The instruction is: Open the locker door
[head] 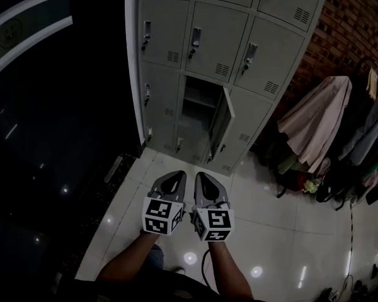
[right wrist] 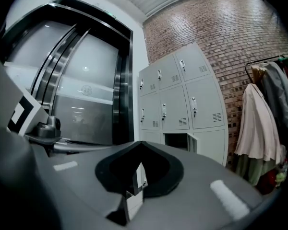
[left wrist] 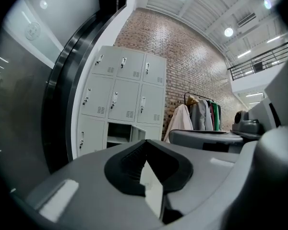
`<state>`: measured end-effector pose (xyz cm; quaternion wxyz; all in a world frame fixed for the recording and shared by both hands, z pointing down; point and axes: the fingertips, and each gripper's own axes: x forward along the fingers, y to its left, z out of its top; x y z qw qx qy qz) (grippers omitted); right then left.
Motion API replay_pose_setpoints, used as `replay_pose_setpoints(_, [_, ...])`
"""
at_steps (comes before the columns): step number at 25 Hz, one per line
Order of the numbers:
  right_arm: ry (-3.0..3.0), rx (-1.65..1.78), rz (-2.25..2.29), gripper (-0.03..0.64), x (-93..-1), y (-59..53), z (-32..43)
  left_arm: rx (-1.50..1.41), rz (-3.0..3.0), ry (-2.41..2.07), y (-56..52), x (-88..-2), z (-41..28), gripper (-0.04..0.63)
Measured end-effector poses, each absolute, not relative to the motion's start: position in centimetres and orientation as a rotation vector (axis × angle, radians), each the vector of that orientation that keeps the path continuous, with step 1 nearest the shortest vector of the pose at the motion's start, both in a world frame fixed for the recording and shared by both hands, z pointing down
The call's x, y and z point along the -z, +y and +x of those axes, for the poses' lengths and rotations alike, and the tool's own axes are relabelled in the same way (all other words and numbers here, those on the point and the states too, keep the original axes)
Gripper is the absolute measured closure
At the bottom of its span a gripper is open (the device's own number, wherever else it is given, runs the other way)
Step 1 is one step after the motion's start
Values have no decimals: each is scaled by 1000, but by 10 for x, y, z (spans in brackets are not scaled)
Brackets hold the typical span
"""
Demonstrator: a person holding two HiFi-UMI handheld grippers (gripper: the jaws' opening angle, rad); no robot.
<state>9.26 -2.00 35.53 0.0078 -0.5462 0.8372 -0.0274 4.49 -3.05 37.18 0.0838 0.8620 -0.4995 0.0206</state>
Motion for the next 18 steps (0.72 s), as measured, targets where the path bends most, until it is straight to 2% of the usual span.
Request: replay_pose_setpoints(18, [2615,80,-1688,615,-357,-6,96,-73,2583,-1488,-14,-376,53,591])
